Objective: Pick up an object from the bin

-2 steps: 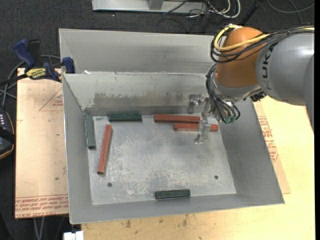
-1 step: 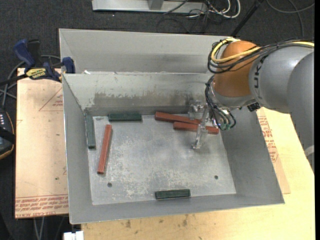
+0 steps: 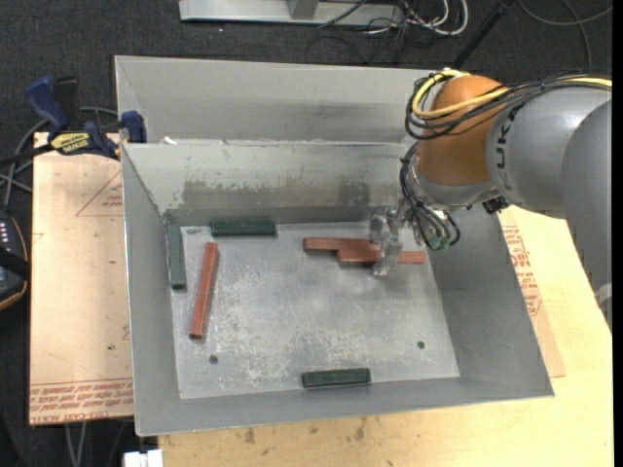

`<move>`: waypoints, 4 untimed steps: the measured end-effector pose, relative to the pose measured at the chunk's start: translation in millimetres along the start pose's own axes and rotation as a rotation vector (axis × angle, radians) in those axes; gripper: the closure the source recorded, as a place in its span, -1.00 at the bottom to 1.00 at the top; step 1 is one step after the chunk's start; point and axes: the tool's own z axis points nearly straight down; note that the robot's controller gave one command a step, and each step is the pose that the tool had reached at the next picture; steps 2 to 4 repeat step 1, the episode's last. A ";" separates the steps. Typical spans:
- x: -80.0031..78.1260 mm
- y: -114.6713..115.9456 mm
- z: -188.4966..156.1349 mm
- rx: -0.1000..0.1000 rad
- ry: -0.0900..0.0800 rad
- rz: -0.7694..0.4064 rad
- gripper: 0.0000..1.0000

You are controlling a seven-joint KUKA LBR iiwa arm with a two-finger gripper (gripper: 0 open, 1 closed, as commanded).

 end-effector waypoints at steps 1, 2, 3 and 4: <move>-9.5 -62.4 -208.0 0.004 -0.008 -0.334 1.00; -9.5 -62.4 -208.0 0.004 -0.008 -0.334 1.00; -9.5 -62.4 -208.0 0.004 -0.008 -0.334 1.00; -9.5 -62.4 -208.0 0.004 -0.008 -0.334 1.00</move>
Offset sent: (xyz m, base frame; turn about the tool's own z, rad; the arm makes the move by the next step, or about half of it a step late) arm 0.0025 -0.0621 0.2030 -0.3374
